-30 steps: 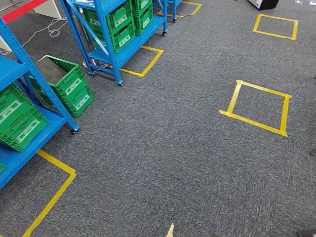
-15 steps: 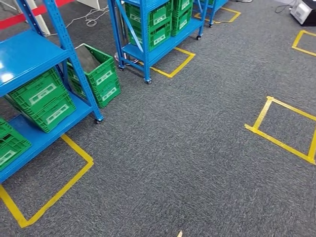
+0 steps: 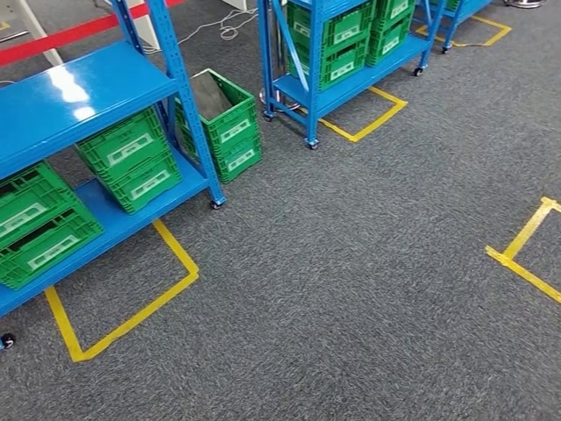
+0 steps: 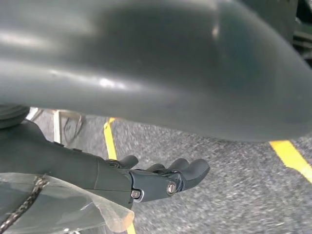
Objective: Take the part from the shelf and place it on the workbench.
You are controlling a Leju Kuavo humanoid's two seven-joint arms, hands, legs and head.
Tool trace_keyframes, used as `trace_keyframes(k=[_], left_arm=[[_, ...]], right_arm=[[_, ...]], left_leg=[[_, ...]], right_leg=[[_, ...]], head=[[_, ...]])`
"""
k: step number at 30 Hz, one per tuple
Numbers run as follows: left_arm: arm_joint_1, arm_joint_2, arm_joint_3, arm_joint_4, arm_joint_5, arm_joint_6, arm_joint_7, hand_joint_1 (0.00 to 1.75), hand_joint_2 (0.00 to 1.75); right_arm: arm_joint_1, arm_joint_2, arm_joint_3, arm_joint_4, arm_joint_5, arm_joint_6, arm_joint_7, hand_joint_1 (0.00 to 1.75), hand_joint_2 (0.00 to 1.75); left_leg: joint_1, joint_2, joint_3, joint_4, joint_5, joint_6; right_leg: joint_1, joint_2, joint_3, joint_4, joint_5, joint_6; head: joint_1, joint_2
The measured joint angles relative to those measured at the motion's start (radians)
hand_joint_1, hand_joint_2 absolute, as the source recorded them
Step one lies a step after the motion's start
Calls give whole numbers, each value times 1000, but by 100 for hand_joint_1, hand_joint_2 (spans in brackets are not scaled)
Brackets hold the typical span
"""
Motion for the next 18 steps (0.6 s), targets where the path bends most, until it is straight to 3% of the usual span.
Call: trace_keyframes(k=[2, 4, 5, 7, 9, 11, 13, 14, 15, 16, 18], left_arm=[[9, 1, -13, -2, 2, -1, 5, 0, 0], [9, 2, -23, -6, 3, -1, 6, 0, 0], [9, 2, -27, -8, 3, -2, 7, 0, 0], [15, 3, -33, -11, 3, -2, 9, 0, 0], [19, 3, -39, -11, 5, 2, 12, 0, 0], [16, 5, -50, -12, 10, 5, 16, 0, 0], [14, 6, -61, -11, 18, 8, 19, 0, 0], [16, 8, -66, -11, 23, 10, 20, 0, 0], [17, 9, -71, -11, 29, 13, 20, 0, 0], [18, 11, -78, -11, 34, 15, 21, 0, 0], [12, 18, -97, -8, 45, 25, 21, 0, 0]], right_arm=[[-10, 2, 17, 9, -3, -5, -4, 0, 0], [-16, 4, 29, 16, -4, -7, -6, 0, 0], [-19, 5, 33, 19, -5, -7, -7, 0, 0], [-27, 5, 41, 24, -6, -8, -7, 0, 0], [-33, 5, 48, 26, -12, -10, -7, 0, 0], [-35, 5, 57, 30, -20, -11, -7, 0, 0], [-34, 5, 67, 36, -28, -11, -14, 0, 0], [-34, 5, 71, 40, -32, -10, -20, 0, 0], [-34, 5, 75, 44, -38, -10, -29, 0, 0], [-37, 5, 78, 48, -43, -9, -39, 0, 0], [-47, 7, 86, 61, -59, -6, -59, 0, 0]], left_leg=[[-9, 43, 59, -130, 68, 16], [-21, 86, 94, -207, 87, 31], [-25, 90, 97, -213, 81, 34], [-22, 66, 99, -225, 86, 40], [-14, 43, 107, -240, 94, 49], [-10, 19, 109, -246, 99, 54], [-9, -9, 109, -246, 99, 56], [-9, -23, 111, -246, 98, 55], [-7, -38, 113, -245, 96, 54], [-6, -52, 116, -243, 94, 51], [-3, -77, 114, -232, 87, 39]], right_leg=[[4, -24, 10, -1, -10, 4], [8, -47, 15, -3, -18, 12], [9, -60, 18, -5, -21, 17], [9, -77, 32, -8, -26, 25], [7, -30, 24, 25, -52, 34], [2, 35, -35, 140, -104, 41], [0, 52, -107, 261, -137, 46], [-2, 53, -126, 280, -127, 49], [-3, 54, -126, 261, -98, 51], [-6, 58, -110, 207, -56, 53], [-15, 105, -59, 80, 5, 59]], head=[[1, 0], [1, 0], [1, 0], [3, 0], [6, 0], [11, 0], [12, 0], [12, 0], [12, 0], [12, 0], [15, 0]])
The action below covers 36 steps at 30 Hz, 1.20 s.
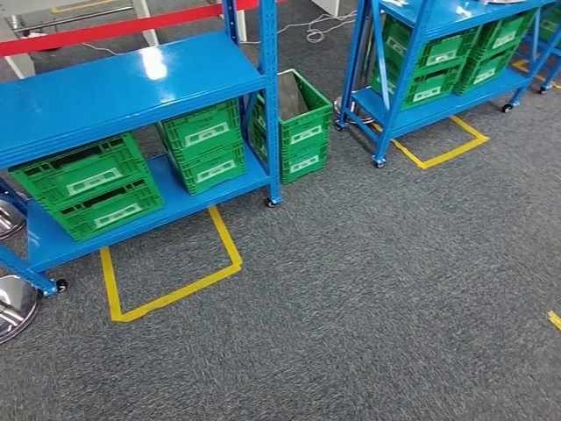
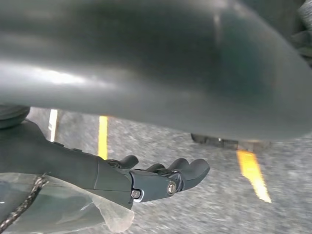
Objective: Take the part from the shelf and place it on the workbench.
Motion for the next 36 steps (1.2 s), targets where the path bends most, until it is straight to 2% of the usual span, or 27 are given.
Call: trace_keyframes(k=[2, 3, 4, 5, 7, 8, 9, 10, 11, 12, 13, 14, 15, 16, 18, 20, 22, 24, 26, 27, 28, 29, 30, 31, 33, 35, 36], left_arm=[[-14, 13, -25, 13, 16, 17, -2, 0, 0], [-21, 21, -40, 24, 28, 29, -5, 0, 0], [-26, 30, -55, 36, 42, 42, -7, 0, 0], [-30, 40, -70, 49, 57, 54, -8, 0, 0], [-38, 56, -98, 69, 83, 70, -9, 0, 0], [-43, 62, -110, 77, 92, 74, -9, 0, 0], [-49, 68, -121, 83, 98, 77, -9, 0, 0], [-53, 74, -132, 88, 102, 78, -9, 0, 0], [-55, 78, -140, 93, 104, 79, -9, 0, 0], [-56, 82, -147, 98, 105, 79, -9, 0, 0], [-55, 85, -153, 102, 106, 80, -9, 0, 0], [-55, 88, -158, 106, 106, 80, -9, 0, 0], [-56, 92, -162, 108, 106, 80, -9, 0, 0], [-58, 94, -165, 110, 106, 81, -9, 0, 0], [-62, 99, -171, 112, 106, 82, -9, 0, 0], [-60, 101, -175, 116, 107, 83, -9, 0, 0], [-57, 103, -178, 119, 107, 84, -9, 0, 0], [-61, 104, -182, 122, 107, 85, -9, 0, 0], [-64, 104, -186, 124, 107, 85, -9, 0, 0], [-64, 105, -187, 125, 107, 85, -9, 0, 0], [-63, 105, -187, 127, 109, 85, -8, 0, 0], [-62, 105, -189, 128, 112, 85, -7, 0, 0], [-62, 105, -192, 129, 119, 86, -5, 0, 0], [-63, 106, -197, 129, 128, 88, -1, 0, 0], [-64, 110, -214, 129, 150, 95, 10, 0, 0], [-61, 116, -232, 130, 167, 101, 21, 0, 0], [-60, 120, -241, 131, 173, 103, 24, 0, 0]], right_arm=[[-11, 3, 8, 20, -20, 8, -21, 0, 0], [-16, 5, 12, 30, -29, 13, -29, 0, 0], [-20, 6, 16, 39, -36, 18, -34, 0, 0], [-23, 7, 20, 47, -42, 23, -37, 0, 0], [-30, 9, 30, 61, -47, 29, -39, 0, 0], [-32, 10, 35, 68, -48, 32, -39, 0, 0], [-34, 11, 41, 75, -48, 34, -40, 0, 0], [-34, 12, 46, 82, -48, 35, -40, 0, 0], [-35, 12, 50, 87, -48, 35, -40, 0, 0], [-36, 12, 53, 91, -48, 35, -39, 0, 0], [-39, 12, 55, 94, -48, 35, -39, 0, 0], [-42, 13, 57, 96, -48, 35, -39, 0, 0], [-44, 14, 59, 98, -48, 35, -40, 0, 0], [-46, 15, 60, 100, -48, 35, -40, 0, 0], [-49, 18, 63, 103, -48, 35, -40, 0, 0], [-55, 20, 64, 105, -48, 35, -40, 0, 0], [-60, 21, 64, 108, -48, 35, -40, 0, 0], [-59, 21, 66, 111, -48, 35, -40, 0, 0], [-56, 21, 69, 115, -49, 35, -40, 0, 0], [-55, 21, 70, 117, -49, 35, -39, 0, 0], [-54, 21, 71, 119, -49, 35, -39, 0, 0], [-55, 21, 71, 121, -49, 34, -40, 0, 0], [-56, 21, 72, 123, -49, 34, -41, 0, 0], [-56, 21, 75, 126, -51, 33, -43, 0, 0], [-58, 23, 82, 131, -56, 34, -53, 0, 0], [-62, 24, 86, 136, -60, 35, -61, 0, 0], [-64, 24, 88, 139, -62, 36, -63, 0, 0]], left_leg=[[1, -23, -11, 11, -3, -13], [2, -35, -17, 13, -1, -20], [4, -47, -20, 12, 1, -25], [6, -42, -23, 16, -1, -30], [5, 3, -48, 69, -34, -40], [5, 36, -75, 126, -64, -44], [5, 56, -109, 194, -96, -47], [6, 66, -141, 257, -120, -49], [6, 71, -160, 297, -128, -49], [6, 74, -162, 300, -117, -47], [5, 77, -145, 265, -88, -42], [2, 88, -113, 200, -50, -34], [-4, 112, -78, 131, -21, -23], [-11, 134, -51, 73, -3, -13], [-20, 158, -31, 27, -2, -1], [-18, 137, -29, 16, 3, 3], [-10, 116, -20, 0, 11, 9], [-4, 92, -16, -8, 15, 15], [-3, 66, -16, -8, 14, 16], [-3, 52, -14, -7, 13, 15], [-2, 38, -12, -6, 12, 13], [0, 24, -9, -4, 9, 9], [3, 11, -7, 0, 5, 3], [3, -2, -8, 7, 0, -4], [4, -25, -16, 17, -5, -17], [6, -45, -22, 18, -3, -27], [6, -36, -25, 23, -6, -31]], right_leg=[[-5, 42, 27, -58, 9, -4], [-3, 42, 29, -61, 6, -10], [-2, 29, 31, -60, 7, -19], [-1, 16, 33, -62, 9, -27], [-1, -12, 36, -66, 11, -42], [2, -27, 37, -67, 10, -47], [4, -44, 37, -67, 8, -51], [7, -61, 38, -67, 6, -54], [9, -77, 39, -67, 4, -55], [11, -91, 41, -67, 1, -56], [13, -103, 45, -67, -1, -56], [15, -115, 49, -67, -4, -55], [19, -126, 52, -67, -8, -53], [22, -136, 56, -67, -13, -50], [25, -159, 59, -68, -19, -41], [25, -172, 66, -71, -24, -32], [22, -128, 60, -44, -46, -23], [18, -69, 8, 63, -100, -16], [16, -54, -62, 184, -139, -11], [15, -53, -80, 204, -131, -8], [14, -51, -80, 185, -102, -6], [11, -45, -63, 131, -59, -4], [7, -27, -36, 65, -20, 0], [2, -3, -10, 3, 3, 1], [-1, 31, 20, -53, 10, -5], [2, 18, 27, -54, 5, -19], [2, 6, 29, -56, 5, -26]], head=[[2, 0], [3, 0], [2, 0], [1, 0], [-5, 0], [-8, 0], [-10, 0], [-10, 0], [-9, 0], [-10, 0], [-10, 0], [-10, 0], [-9, 0], [-10, 0], [-10, 0], [-10, 0], [-7, 0], [-3, 0], [-2, 0], [-2, 0], [-2, 0], [-3, 0], [-2, 0], [-1, 0], [2, 0], [2, 0], [1, 0]])
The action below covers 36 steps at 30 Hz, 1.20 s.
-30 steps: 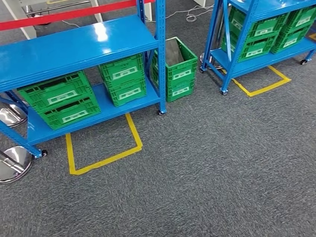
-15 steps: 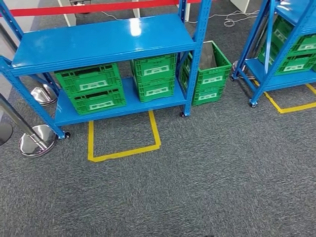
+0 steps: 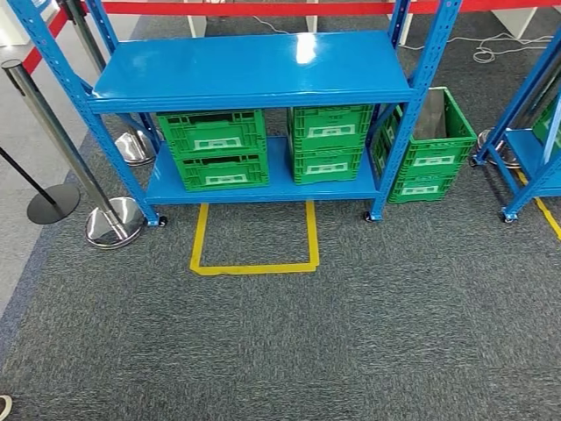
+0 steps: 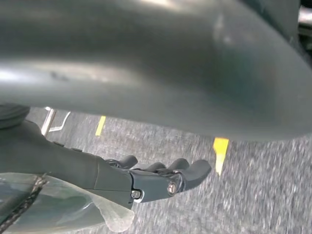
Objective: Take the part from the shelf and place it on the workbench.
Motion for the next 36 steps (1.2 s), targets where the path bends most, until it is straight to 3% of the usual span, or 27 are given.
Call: trace_keyframes(k=[2, 3, 4, 6, 7, 10, 12, 13, 14, 17, 18, 25, 30, 32, 34, 35, 36], left_arm=[[-2, 8, -19, 2, 12, 3, 3, 0, 0], [-5, 11, -30, 2, 17, 5, 4, 0, 0], [-9, 14, -40, 3, 22, 6, 6, 0, 0], [-12, 20, -57, 6, 35, 8, 11, 0, 0], [-11, 23, -64, 8, 44, 8, 12, 0, 0], [-9, 29, -79, 14, 60, 7, 13, 0, 0], [-12, 32, -85, 17, 63, 7, 13, 0, 0], [-12, 33, -88, 18, 64, 7, 13, 0, 0], [-12, 33, -92, 19, 65, 8, 13, 0, 0], [-11, 35, -96, 23, 72, 8, 13, 0, 0], [-11, 35, -97, 24, 78, 9, 12, 0, 0], [-23, 43, -125, 41, 126, 17, 8, 0, 0], [-27, 49, -143, 54, 154, 22, 3, 0, 0], [-28, 51, -153, 56, 177, 30, 0, 0, 0], [-30, 54, -168, 58, 206, 36, -1, 0, 0], [-30, 56, -176, 59, 217, 38, -1, 0, 0], [-30, 57, -184, 60, 226, 40, -1, 0, 0]], right_arm=[[-4, 1, 3, 7, -2, 2, -2, 0, 0], [-5, 2, 5, 12, -2, 4, -2, 0, 0], [-6, 2, 8, 16, -3, 6, -1, 0, 0], [-7, 2, 13, 24, -3, -4, 5, 0, 0], [-9, 3, 16, 28, -2, -17, 9, 0, 0], [-16, 10, 23, 37, 6, -59, 18, 0, 0], [-20, 16, 26, 42, 8, -65, 21, 0, 0], [-21, 19, 27, 44, 8, -66, 21, 0, 0], [-22, 20, 28, 45, 9, -67, 21, 0, 0], [-24, 23, 31, 50, 10, -71, 23, 0, 0], [-25, 23, 33, 51, 10, -73, 23, 0, 0], [-24, 23, 49, 52, 19, -93, 37, 0, 0], [-26, 22, 60, 50, 23, -94, 42, 0, 0], [-27, 21, 65, 48, 20, -96, 42, 0, 0], [-25, 20, 72, 45, 15, -96, 42, 0, 0], [-23, 20, 76, 44, 13, -95, 42, 0, 0], [-21, 20, 79, 43, 11, -95, 42, 0, 0]], left_leg=[[-1, 49, -25, 53, -31, -9], [-2, 81, -53, 110, -59, -14], [-1, 97, -87, 178, -89, -17], [1, 108, -140, 277, -115, -20], [1, 109, -141, 276, -100, -18], [-4, 114, -61, 106, 1, 4], [-12, 120, -21, 22, 18, 20], [-15, 122, -16, 10, 12, 24], [-15, 121, -13, 1, 15, 21], [-12, 119, -7, -12, 19, 3], [-12, 119, -6, -12, 17, 3], [-18, 120, 2, -11, 7, 24], [-19, 118, 10, -22, 6, 47], [-15, 116, 19, -32, 9, 57], [-17, 115, 24, -33, 6, 62], [-19, 113, 27, -33, 3, 63], [-20, 110, 32, -32, -1, 64]], right_leg=[[-1, -27, 5, -3, 0, -14], [1, -43, 7, -4, -2, -20], [3, -57, 8, -4, -5, -24], [6, -81, 11, -4, -10, -27], [8, -88, 13, -4, -12, -26], [12, -98, 24, -5, -21, -22], [13, -100, 25, -7, -24, -14], [12, -102, 24, -10, -24, -8], [13, -103, 25, -11, -25, -6], [15, -103, 31, -24, -23, -14], [14, -102, 34, -29, -20, -13], [7, -101, 49, -52, -16, 14], [2, -96, 60, -58, -21, 34], [2, -78, 25, 16, -61, 34], [5, -64, -59, 167, -118, 30], [6, -62, -99, 226, -129, 27], [8, -61, -124, 253, -120, 24]], head=[[-6, 0], [-8, 0], [-10, 0], [-10, 0], [-10, 0], [-10, 0], [-8, 0], [-8, 0], [-8, 0], [-5, 0], [-4, 0], [-4, 0], [-3, 0], [1, 0], [4, 0], [5, 0], [4, 0]])
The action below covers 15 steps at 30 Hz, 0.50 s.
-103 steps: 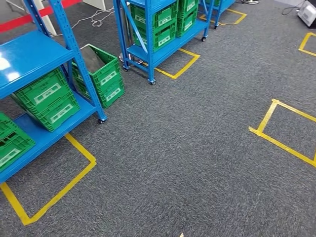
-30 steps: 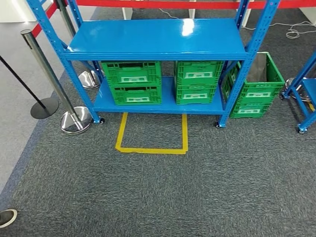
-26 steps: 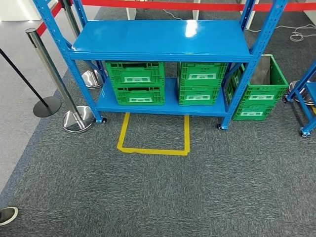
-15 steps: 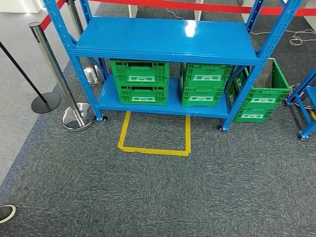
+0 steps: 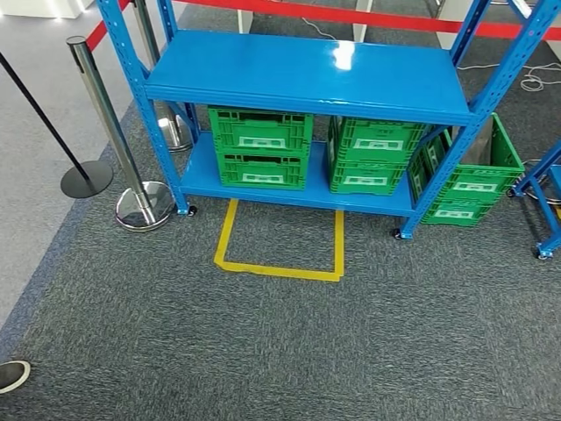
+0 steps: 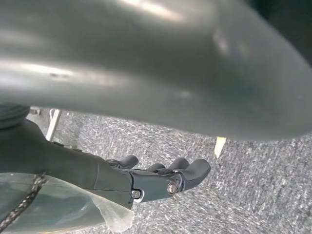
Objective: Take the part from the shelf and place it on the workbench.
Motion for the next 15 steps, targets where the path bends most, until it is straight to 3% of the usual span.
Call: trace_keyframes(k=[1, 3, 5, 7, 10, 11, 13, 15], left_arm=[[0, 2, -7, 1, 10, 2, 0, 0, 0], [1, 5, -24, 2, 30, 8, 1, 0, 0], [-1, 9, -40, 2, 45, 13, 2, 0, 0], [-3, 12, -53, 3, 51, 15, 4, 0, 0], [-4, 17, -64, 3, 52, 17, 6, 0, 0], [-5, 19, -66, 3, 52, 17, 6, 0, 0], [-6, 21, -70, 3, 53, 17, 6, 0, 0], [-4, 24, -73, 4, 57, 18, 8, 0, 0]], right_arm=[[1, 0, 3, 0, -2, 0, 1, 0, 0], [2, -1, 8, 0, -7, -3, 2, 0, 0], [-1, -2, 14, -1, -10, -7, 3, 0, 0], [-3, -3, 19, -1, -12, -9, 4, 0, 0], [-2, -1, 22, -4, -13, -11, 4, 0, 0], [-3, -1, 23, -6, -13, -12, 4, 0, 0], [-5, -1, 24, -6, -13, -12, 4, 0, 0], [-4, -1, 26, -6, -15, -11, 5, 0, 0]], left_leg=[[-1, -3, 7, 0, -4, -1], [-2, -7, 23, 0, -15, -6], [-4, -9, 30, 3, -26, -17], [-3, -11, 29, 4, -31, -28], [-2, -9, 27, 26, -51, -46], [1, -8, 11, 65, -71, -55], [10, -5, -62, 198, -125, -70], [19, -4, -129, 298, -141, -79]], right_leg=[[2, 0, -4, -16, 30, -4], [6, 3, 37, -138, 120, -16], [10, 7, 84, -246, 163, -27], [14, 10, 98, -271, 159, -32], [7, 6, 111, -280, 156, -44], [4, 4, 118, -285, 154, -49], [2, 0, 127, -287, 146, -56], [2, -1, 136, -287, 136, -55]], head=[[0, 0], [0, 0], [-1, 0], [-4, 0], [-10, 0], [-14, 0], [-21, 0], [-21, 0]])
